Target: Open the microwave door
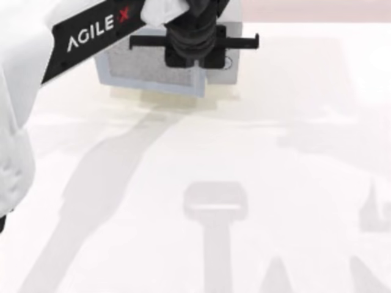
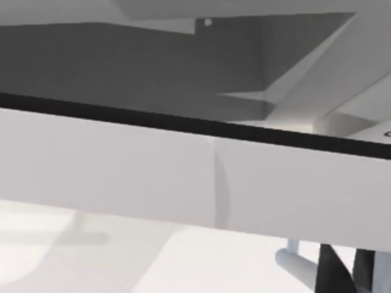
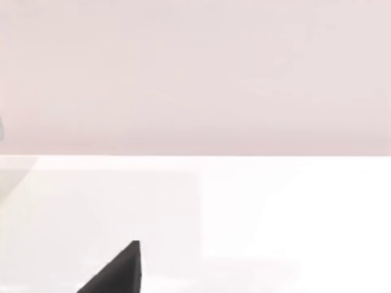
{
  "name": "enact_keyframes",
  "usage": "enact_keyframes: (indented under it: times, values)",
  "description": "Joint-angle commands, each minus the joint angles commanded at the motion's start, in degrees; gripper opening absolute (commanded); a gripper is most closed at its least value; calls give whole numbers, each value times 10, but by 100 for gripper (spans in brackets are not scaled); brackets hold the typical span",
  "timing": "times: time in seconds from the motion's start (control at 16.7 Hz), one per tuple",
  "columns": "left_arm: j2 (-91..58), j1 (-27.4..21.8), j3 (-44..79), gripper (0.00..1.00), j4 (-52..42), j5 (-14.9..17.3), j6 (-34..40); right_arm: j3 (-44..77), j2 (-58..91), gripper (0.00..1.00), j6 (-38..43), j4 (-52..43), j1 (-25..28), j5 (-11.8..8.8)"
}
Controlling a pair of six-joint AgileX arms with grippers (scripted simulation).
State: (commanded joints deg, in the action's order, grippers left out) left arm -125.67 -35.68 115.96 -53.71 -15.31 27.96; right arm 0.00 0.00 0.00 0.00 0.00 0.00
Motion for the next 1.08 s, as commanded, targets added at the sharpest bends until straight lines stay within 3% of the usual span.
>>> enact_keyframes:
  times: [0.84,1.08]
  values:
    - [-1,-4,-3,0,2,3,0,0,0,100,0,0,0,0]
    - [34,2,-53,0,29,13,-32,0,0,100,0,0,0,0]
